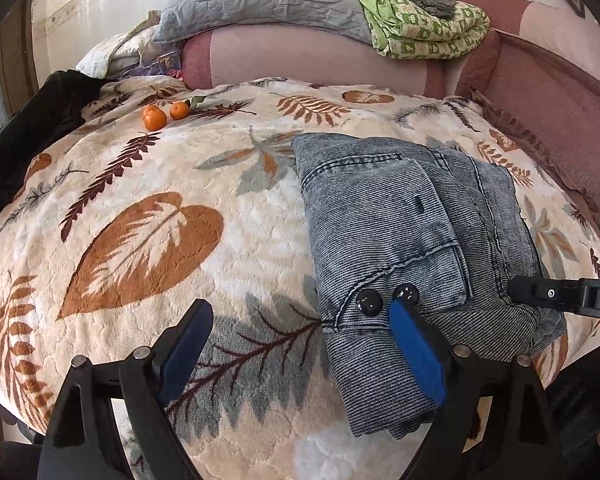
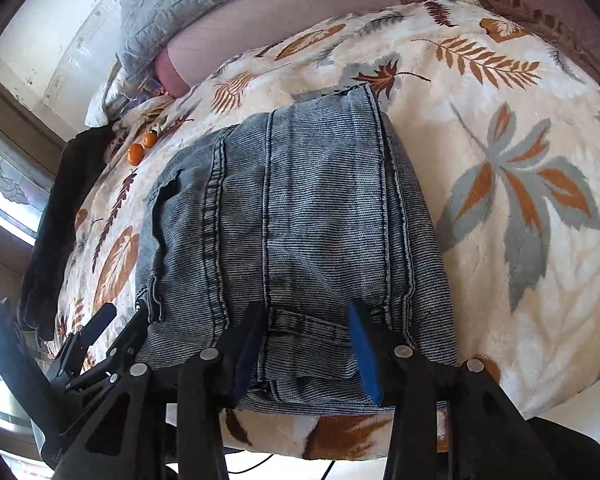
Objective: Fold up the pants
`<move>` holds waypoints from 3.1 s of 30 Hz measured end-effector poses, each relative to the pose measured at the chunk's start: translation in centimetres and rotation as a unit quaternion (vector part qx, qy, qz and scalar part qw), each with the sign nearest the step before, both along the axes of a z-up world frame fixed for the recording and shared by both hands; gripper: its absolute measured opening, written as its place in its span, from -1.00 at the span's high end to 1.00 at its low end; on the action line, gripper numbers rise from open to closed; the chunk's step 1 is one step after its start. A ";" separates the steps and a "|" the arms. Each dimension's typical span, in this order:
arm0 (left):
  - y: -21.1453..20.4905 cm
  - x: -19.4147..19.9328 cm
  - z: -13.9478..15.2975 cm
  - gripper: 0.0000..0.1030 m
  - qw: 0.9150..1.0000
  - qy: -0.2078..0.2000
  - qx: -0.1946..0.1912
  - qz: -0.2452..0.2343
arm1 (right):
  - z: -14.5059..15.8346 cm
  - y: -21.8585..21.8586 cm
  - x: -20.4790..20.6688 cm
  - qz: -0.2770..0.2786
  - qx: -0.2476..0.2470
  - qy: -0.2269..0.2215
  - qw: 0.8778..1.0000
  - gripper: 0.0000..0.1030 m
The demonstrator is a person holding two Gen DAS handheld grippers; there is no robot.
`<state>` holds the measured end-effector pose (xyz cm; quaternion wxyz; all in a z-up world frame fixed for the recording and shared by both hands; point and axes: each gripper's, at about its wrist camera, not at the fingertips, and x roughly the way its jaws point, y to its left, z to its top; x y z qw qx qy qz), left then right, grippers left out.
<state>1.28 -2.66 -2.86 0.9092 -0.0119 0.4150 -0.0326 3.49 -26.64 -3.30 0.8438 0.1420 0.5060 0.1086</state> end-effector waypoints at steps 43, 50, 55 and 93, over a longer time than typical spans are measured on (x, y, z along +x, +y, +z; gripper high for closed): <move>2.1 0.7 -0.6 -0.75 0.993 0.056 -0.104 0.017 | 2.9 0.1 0.6 0.011 0.015 -0.004 1.000 -0.43; 4.9 0.2 1.2 -0.75 0.980 0.024 -0.197 0.033 | -0.3 -1.4 0.4 0.002 0.028 0.014 0.999 -0.52; 7.3 0.8 0.8 -0.75 0.951 0.040 -0.304 0.049 | -0.2 -1.2 0.8 0.011 0.019 0.020 1.000 -0.53; 2.6 2.8 -0.8 -0.70 0.938 0.107 -0.328 -0.035 | 1.0 22.9 19.7 0.250 -0.287 0.094 0.920 -0.56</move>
